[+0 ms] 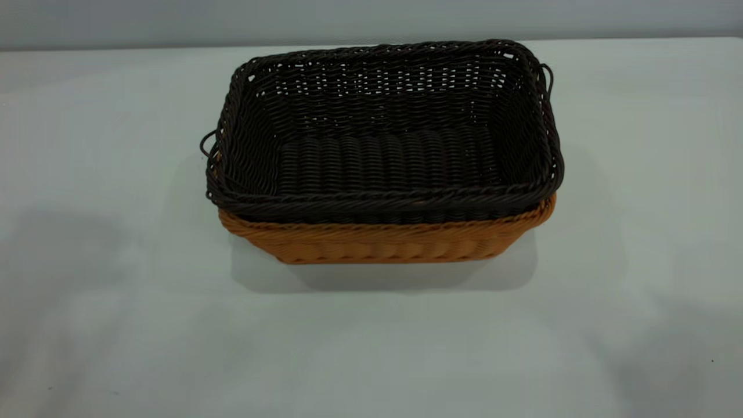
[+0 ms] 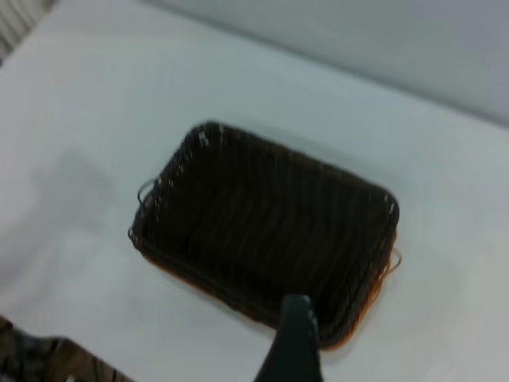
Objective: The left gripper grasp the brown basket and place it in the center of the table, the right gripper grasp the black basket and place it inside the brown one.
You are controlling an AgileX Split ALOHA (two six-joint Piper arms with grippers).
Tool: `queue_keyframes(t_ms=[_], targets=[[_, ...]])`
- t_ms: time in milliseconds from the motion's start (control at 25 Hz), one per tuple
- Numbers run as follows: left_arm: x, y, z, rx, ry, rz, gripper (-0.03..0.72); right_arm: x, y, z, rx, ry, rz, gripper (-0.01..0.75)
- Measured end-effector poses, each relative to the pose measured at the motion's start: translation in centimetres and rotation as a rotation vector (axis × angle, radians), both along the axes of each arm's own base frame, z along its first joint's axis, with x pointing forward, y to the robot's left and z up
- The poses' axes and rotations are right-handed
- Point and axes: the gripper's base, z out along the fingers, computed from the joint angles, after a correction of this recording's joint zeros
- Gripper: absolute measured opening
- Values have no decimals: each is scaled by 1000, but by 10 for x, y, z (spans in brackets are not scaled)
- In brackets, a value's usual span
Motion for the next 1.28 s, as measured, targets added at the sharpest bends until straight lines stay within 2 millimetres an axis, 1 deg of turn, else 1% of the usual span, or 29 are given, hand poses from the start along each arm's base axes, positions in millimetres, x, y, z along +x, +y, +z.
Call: queue_keyframes(t_ms=[40,160,240,320,400,440,560,640,680,800,840,960,1080,1280], targets=[[-7,1,0,-4,-1,3,535,-12,-1,1,6,-19,-3,593],[-31,7,-11,-14,27,20,535,-42,-5,-10,15,-31,-9,591],[-50,11,-25,-21,58,36,535,-59,-6,-28,16,-8,-12,591],[-75,16,-37,-25,70,42,535,-77,-9,-49,15,10,-15,591],[-99,21,-54,-22,94,45,535,-91,-11,-74,7,41,-20,591],[-112,24,-60,-24,88,45,535,-99,-12,-84,0,43,-22,591],[-145,31,-85,-26,97,49,535,-114,-17,-121,-45,79,-46,591],[-166,36,-98,-30,82,50,535,-119,-21,-140,-77,77,-70,591],[-174,38,-106,-30,84,50,535,-121,-23,-149,-88,71,-86,591],[-199,43,-126,-37,56,50,535,-124,-28,-170,-109,37,-123,591],[-205,44,-134,-37,53,49,535,-126,-29,-176,-113,23,-132,591],[-222,48,-152,-33,29,39,535,-132,-31,-188,-120,-9,-145,591],[-235,51,-168,-30,-1,28,535,-140,-34,-194,-133,-54,-159,591],[-249,54,-187,-34,-35,23,535,-151,-36,-201,-135,-119,-171,591]])
